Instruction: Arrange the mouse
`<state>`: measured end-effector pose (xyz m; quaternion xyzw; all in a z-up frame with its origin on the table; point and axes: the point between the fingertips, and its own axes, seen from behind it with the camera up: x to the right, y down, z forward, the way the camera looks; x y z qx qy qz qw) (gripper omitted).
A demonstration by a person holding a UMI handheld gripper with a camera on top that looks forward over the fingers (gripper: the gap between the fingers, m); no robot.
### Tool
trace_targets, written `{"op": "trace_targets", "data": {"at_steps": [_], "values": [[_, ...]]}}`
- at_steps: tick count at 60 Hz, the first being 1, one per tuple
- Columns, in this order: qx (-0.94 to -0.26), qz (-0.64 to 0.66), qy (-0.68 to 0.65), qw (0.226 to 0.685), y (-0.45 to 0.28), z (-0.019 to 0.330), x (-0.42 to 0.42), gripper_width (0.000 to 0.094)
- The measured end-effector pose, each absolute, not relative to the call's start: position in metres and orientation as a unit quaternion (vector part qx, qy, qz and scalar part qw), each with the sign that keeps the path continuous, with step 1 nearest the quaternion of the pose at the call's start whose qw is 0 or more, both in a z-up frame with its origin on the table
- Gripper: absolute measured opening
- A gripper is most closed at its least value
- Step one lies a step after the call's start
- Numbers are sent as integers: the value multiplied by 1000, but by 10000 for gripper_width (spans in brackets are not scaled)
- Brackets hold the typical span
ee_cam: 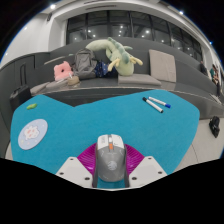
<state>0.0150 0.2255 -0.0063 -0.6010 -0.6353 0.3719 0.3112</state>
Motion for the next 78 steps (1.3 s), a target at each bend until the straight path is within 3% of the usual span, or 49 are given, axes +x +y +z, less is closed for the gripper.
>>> {"op": "trace_targets", "data": {"at_steps": [15, 22, 27, 33, 41, 47, 53, 60, 66, 68, 78], "values": [[-547, 459, -625, 316, 122, 130, 28, 353], [-519, 493, -635, 292, 30, 157, 23, 353], [-515, 494, -646, 271, -27, 148, 14, 351], [-526, 473, -661, 252, -83, 107, -1, 351], [-531, 432, -684, 252, -119, 49, -14, 352], [-549, 419, -684, 236, -134, 19, -13, 356], [-552, 393, -692, 251, -130, -4, -15, 379], [-553, 390, -688, 261, -126, -8, -17, 530], [-556, 402, -682, 254, -130, -1, -13, 870], [-554, 408, -679, 255, -129, 6, -9, 836], [-544, 403, -676, 289, -91, 48, 43, 850]]}}
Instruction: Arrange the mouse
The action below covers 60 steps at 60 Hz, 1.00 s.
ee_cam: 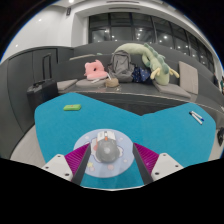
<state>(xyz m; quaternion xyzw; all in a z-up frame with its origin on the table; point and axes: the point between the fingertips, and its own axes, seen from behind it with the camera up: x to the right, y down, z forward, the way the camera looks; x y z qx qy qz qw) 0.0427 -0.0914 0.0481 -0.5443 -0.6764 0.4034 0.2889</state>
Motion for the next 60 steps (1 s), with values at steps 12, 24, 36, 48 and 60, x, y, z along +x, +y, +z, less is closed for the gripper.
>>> {"op": "trace_targets", "data": {"at_steps": [12, 24, 36, 48, 60], "values": [[-546, 426, -658, 296, -29, 97, 157, 847], [-538, 426, -645, 338, 34, 119, 259, 854], [-550, 422, -624, 359, 77, 124, 311, 852], [-549, 424, -628, 352, 89, 116, 337, 850], [-546, 424, -629, 357, 89, 111, 344, 851]]}}
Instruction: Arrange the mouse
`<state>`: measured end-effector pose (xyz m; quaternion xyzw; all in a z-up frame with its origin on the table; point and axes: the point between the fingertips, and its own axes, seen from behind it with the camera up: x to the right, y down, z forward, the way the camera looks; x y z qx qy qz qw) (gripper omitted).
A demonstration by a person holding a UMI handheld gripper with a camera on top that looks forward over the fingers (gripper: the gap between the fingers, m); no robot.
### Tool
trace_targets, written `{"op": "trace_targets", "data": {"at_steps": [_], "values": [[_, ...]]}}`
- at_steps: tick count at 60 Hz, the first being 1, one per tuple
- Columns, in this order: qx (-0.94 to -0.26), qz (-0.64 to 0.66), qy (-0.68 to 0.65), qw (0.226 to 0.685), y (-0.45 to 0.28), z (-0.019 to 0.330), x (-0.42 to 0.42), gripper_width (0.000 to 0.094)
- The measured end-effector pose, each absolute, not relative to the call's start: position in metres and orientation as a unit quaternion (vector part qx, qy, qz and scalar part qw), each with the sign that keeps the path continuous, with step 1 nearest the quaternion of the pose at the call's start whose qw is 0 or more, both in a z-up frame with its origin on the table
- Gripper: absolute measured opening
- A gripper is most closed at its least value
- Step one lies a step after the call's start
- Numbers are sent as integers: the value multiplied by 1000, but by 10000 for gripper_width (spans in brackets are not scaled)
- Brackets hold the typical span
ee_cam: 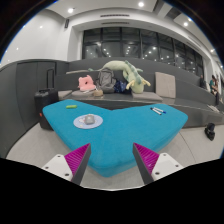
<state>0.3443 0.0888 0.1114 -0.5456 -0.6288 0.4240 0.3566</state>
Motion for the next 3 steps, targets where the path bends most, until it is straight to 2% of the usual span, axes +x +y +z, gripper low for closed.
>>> {"op": "trace_targets", "data": {"at_steps": [3], "values": [[-543, 429, -631, 351, 85, 111, 347, 853]]}}
